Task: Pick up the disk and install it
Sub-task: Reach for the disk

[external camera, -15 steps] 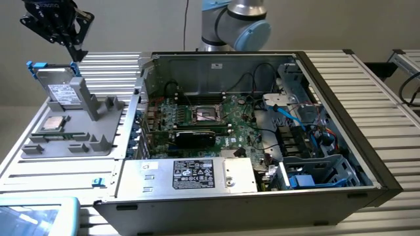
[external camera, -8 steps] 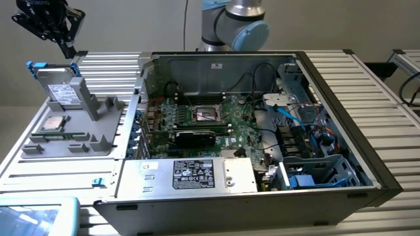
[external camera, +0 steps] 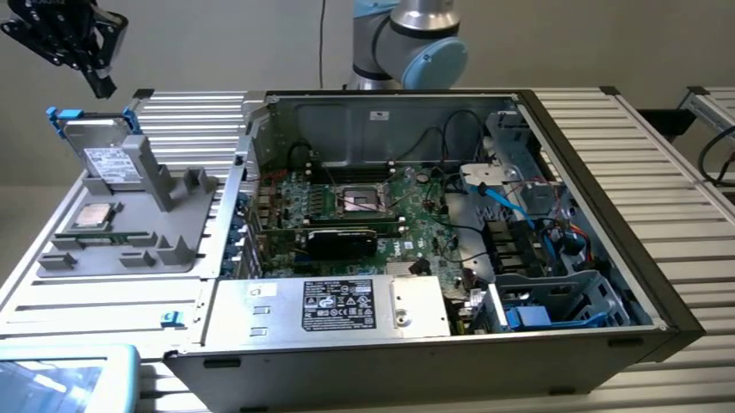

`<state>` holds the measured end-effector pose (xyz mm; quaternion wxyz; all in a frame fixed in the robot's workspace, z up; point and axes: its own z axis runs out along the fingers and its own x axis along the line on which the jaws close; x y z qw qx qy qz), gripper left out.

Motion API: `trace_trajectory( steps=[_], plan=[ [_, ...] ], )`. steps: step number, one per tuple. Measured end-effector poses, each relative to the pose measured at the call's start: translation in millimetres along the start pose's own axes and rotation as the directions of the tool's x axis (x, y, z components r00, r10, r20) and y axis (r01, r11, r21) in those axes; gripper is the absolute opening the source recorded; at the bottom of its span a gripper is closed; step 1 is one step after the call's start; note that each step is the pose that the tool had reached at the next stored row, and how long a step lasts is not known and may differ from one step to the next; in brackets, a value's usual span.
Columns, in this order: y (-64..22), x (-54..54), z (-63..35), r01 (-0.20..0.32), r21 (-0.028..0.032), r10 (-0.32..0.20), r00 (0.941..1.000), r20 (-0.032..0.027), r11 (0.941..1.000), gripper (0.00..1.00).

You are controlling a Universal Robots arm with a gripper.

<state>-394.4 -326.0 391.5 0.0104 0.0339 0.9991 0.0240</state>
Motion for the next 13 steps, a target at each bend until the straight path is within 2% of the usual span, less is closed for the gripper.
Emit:
trace_trajectory(
  steps=[13],
  plan=[
    [16.8,40.4,1.1,0.004,-0.0001,-0.004,1.0000,-0.0002,1.0000,0.11]
  ],
)
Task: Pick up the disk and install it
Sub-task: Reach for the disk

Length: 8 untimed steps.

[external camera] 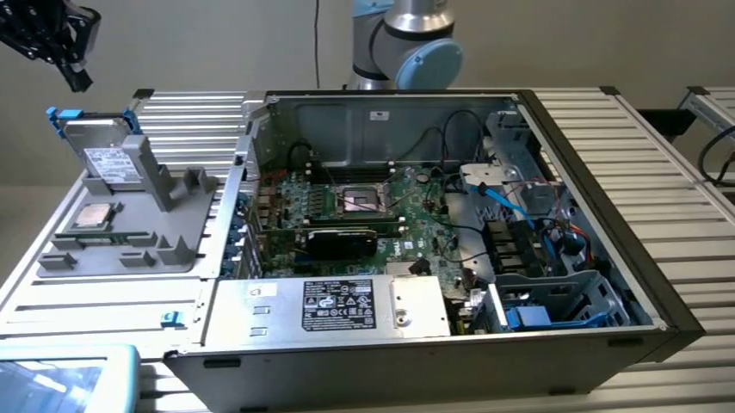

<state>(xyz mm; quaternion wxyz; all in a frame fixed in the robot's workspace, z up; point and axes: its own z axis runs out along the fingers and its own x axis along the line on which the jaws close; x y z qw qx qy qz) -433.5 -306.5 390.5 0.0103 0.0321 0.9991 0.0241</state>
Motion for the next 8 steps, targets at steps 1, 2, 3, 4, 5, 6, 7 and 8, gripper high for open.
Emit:
trace_trajectory(
  steps=[1,2,3,4,5,6,7,8],
  plan=[
    [1.5,1.9,0.1,0.001,0.0000,-0.001,1.0000,-0.0001,1.0000,0.11],
    [2.9,3.2,0.2,0.002,0.0000,-0.002,1.0000,-0.0001,1.0000,0.11],
    [4.3,4.4,0.3,0.002,0.0000,-0.002,1.0000,-0.0002,1.0000,0.11],
    [5.6,5.5,0.3,0.003,0.0000,-0.003,1.0000,-0.0002,1.0000,0.11],
    [6.9,6.8,0.5,0.004,-0.0001,-0.004,1.0000,-0.0001,1.0000,0.11],
    [8.1,8.1,0.6,0.004,-0.0001,-0.004,1.0000,-0.0001,1.0000,0.11],
    [9.5,9.8,0.6,0.005,0.0000,-0.005,1.0000,-0.0003,1.0000,0.11],
    [10.8,11.4,0.7,0.005,-0.0001,-0.005,1.0000,-0.0003,1.0000,0.11]
  ],
)
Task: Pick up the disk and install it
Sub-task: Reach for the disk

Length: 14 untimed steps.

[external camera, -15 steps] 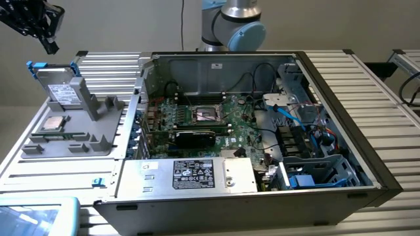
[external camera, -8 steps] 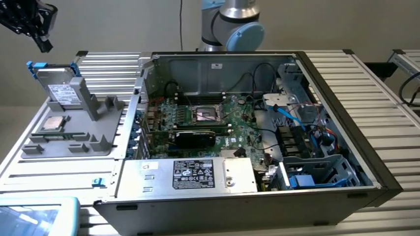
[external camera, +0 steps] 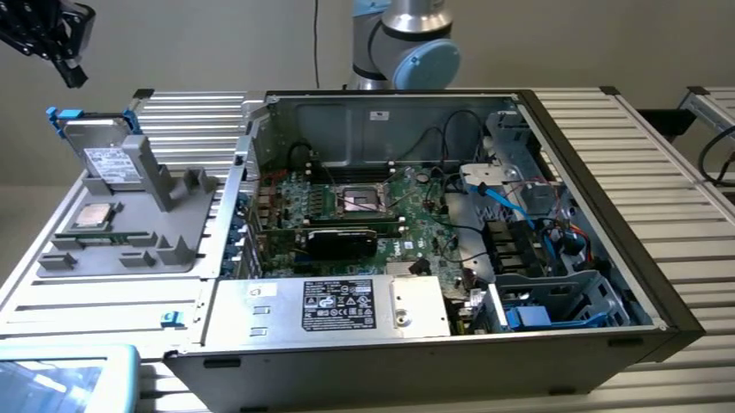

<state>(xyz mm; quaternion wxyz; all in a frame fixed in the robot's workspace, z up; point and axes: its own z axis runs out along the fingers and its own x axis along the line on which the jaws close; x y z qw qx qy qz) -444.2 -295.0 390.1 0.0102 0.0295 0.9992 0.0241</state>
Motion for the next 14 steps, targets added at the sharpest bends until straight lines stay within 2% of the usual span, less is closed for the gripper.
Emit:
trace_trajectory(
  steps=[14],
  plan=[
    [16.7,24.2,1.8,0.004,-0.0051,-0.004,1.0000,-0.0004,1.0000,0.11]
  ],
)
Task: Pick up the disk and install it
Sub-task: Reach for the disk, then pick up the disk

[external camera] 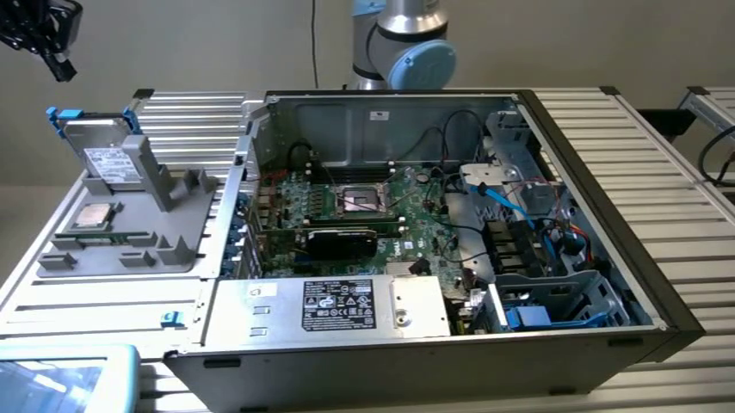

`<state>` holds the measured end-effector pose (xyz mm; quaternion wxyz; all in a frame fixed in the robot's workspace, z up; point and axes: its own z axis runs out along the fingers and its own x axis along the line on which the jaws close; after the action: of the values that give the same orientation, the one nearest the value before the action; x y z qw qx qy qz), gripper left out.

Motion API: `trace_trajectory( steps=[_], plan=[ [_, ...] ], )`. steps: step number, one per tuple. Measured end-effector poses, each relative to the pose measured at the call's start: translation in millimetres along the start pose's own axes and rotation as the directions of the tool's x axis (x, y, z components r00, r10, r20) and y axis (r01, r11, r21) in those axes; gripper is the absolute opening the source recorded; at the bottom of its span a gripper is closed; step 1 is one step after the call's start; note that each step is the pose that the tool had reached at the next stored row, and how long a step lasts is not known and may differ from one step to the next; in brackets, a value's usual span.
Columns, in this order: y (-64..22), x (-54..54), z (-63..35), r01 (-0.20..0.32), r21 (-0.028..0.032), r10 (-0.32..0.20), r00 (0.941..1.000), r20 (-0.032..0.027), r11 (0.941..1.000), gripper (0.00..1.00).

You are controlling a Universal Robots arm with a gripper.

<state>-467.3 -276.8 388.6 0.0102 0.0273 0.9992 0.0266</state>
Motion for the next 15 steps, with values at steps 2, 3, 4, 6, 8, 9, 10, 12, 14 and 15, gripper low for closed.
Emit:
trace_trajectory(
  steps=[2,3,4,6,8,9,10,12,14,15],
  plan=[
    [2.4,3.8,0.3,0.000,-0.0012,0.000,1.0000,-0.0002,1.0000,0.11],
    [3.4,5.7,0.5,0.001,-0.0019,-0.001,1.0000,-0.0002,1.0000,0.11],
    [4.5,7.6,0.6,0.001,-0.0025,-0.001,1.0000,-0.0003,1.0000,0.11],
    [6.4,11.3,0.9,0.001,-0.0040,-0.001,1.0000,-0.0003,1.0000,0.11],
    [8.2,15.0,1.2,0.002,-0.0057,-0.002,1.0000,-0.0005,1.0000,0.11],
    [9.0,16.9,1.3,0.002,-0.0065,-0.002,1.0000,-0.0006,1.0000,0.11],
    [9.4,18.7,1.6,0.003,-0.0071,-0.003,1.0000,-0.0006,1.0000,0.11],
    [10.4,21.7,2.1,0.005,-0.0073,-0.005,1.0000,-0.0007,1.0000,0.11],
    [12.2,23.0,2.9,0.008,-0.0073,-0.008,1.0000,-0.0010,0.9999,0.11],
    [13.0,23.2,3.2,0.009,-0.0072,-0.009,1.0000,-0.0023,0.9999,0.11]
  ],
)
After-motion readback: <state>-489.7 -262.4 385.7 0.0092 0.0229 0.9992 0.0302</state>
